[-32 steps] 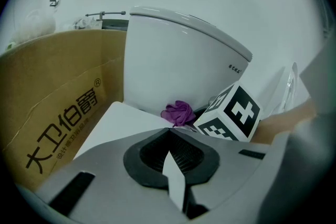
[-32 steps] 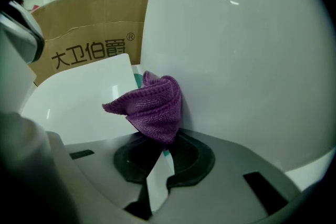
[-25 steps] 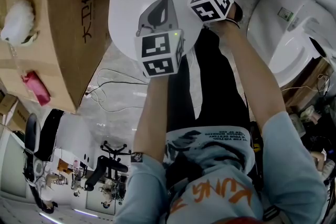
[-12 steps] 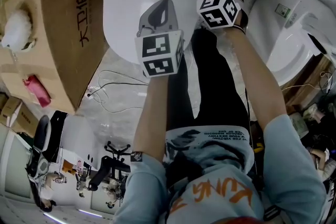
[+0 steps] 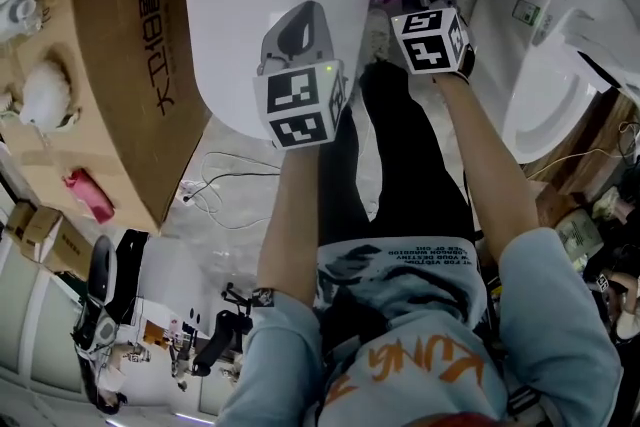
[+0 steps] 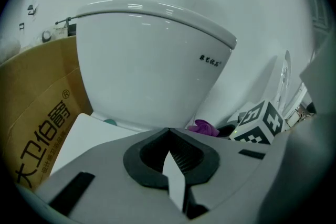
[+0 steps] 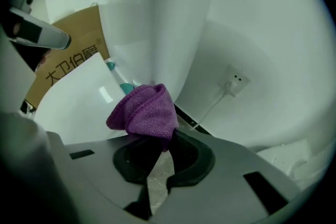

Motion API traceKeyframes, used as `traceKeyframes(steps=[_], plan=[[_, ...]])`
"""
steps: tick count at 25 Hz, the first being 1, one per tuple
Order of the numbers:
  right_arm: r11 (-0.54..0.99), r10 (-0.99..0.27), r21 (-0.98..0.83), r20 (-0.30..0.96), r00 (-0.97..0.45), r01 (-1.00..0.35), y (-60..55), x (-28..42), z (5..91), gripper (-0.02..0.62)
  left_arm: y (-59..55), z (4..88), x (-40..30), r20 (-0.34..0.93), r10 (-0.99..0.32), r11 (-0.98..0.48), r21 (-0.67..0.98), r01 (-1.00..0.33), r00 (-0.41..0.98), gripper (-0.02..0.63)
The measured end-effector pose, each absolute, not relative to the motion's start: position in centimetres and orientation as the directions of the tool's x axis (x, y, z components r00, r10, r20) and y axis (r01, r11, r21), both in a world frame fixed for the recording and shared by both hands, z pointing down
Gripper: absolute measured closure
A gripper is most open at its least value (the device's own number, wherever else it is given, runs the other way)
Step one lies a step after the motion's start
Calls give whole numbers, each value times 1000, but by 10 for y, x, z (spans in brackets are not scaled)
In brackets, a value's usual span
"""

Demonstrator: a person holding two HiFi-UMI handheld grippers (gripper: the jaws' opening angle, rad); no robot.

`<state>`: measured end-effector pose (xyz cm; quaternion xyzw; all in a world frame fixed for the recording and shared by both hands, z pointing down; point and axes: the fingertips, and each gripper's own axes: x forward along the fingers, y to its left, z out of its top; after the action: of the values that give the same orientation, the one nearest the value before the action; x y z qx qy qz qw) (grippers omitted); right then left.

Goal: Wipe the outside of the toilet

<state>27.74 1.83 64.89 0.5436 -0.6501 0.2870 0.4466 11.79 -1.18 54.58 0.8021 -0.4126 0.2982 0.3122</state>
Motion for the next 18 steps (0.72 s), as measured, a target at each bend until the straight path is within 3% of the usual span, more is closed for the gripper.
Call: traceKeyframes(steps=[8, 18], plan=[[59, -599, 27, 801, -14, -998, 29, 284, 570, 545, -21, 483, 106, 678, -543, -498, 215, -840, 496, 588], [-64, -774, -72, 633, 4, -995, 35, 228, 408, 545, -6, 347, 31, 546, -673, -488, 178, -855, 498, 588]])
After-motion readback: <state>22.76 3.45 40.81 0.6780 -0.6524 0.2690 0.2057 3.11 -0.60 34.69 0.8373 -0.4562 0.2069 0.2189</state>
